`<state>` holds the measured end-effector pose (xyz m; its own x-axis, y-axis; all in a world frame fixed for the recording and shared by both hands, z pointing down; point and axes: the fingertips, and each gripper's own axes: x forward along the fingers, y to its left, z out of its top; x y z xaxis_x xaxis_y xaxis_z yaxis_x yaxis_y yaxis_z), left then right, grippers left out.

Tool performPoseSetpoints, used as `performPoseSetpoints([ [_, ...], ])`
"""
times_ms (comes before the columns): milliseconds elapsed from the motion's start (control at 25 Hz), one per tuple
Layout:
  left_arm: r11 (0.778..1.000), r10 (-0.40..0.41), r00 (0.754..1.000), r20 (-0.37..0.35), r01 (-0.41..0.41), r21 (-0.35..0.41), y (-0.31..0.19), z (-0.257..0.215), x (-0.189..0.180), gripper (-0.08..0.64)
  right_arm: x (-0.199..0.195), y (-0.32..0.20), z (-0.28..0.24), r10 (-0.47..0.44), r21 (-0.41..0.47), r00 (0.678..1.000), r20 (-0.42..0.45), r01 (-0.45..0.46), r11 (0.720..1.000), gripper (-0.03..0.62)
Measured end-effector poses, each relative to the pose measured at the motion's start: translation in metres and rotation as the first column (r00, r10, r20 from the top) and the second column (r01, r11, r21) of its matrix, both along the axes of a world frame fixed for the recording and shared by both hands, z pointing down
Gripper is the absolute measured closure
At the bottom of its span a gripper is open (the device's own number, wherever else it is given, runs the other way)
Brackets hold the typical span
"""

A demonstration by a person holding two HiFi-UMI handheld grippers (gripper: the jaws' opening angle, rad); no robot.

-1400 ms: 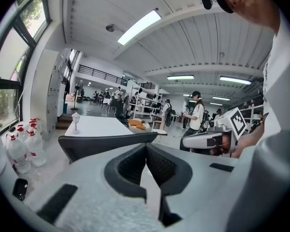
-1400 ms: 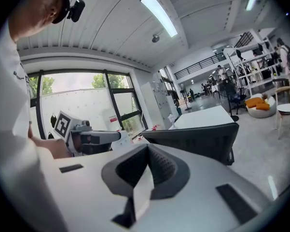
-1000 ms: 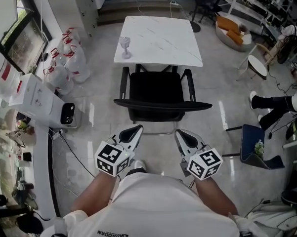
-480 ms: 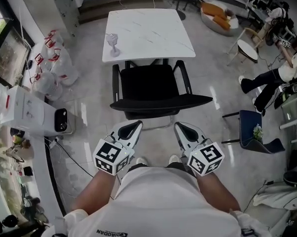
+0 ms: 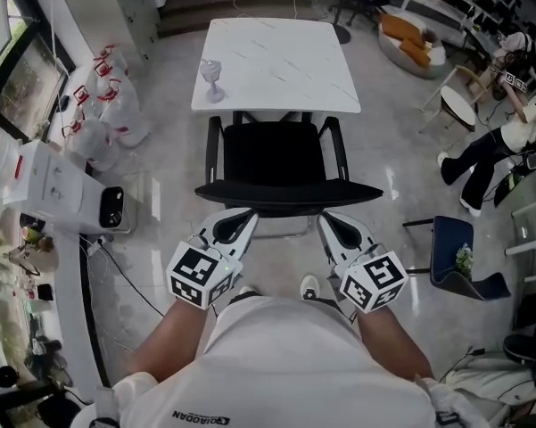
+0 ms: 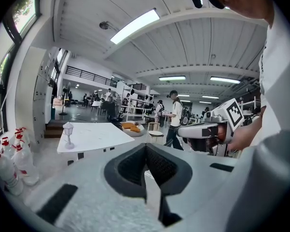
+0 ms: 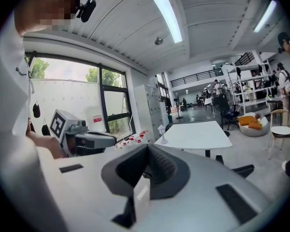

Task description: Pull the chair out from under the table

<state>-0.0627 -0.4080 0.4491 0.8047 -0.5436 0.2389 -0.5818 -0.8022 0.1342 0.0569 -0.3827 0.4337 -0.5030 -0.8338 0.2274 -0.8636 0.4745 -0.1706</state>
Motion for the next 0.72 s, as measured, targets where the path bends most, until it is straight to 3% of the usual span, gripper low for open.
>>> performPoseSetpoints([
  [440, 0.996, -0.082, 0.996, 0.035, 0.080, 0.031, -0.004, -0.004, 0.029, 0.551, 0.030, -0.014, -0.004, -0.076, 0.001, 0.997, 0.002, 0.076, 0.997, 0.588],
  [720, 0.993, -0.082, 0.992, 0.093, 0.073, 0.093, -0.001, -0.008, 0.033, 0.518, 0.033, -0.014, -0.003, -0.084, 0.011, 0.996, 0.001, 0.084, 0.996, 0.586],
])
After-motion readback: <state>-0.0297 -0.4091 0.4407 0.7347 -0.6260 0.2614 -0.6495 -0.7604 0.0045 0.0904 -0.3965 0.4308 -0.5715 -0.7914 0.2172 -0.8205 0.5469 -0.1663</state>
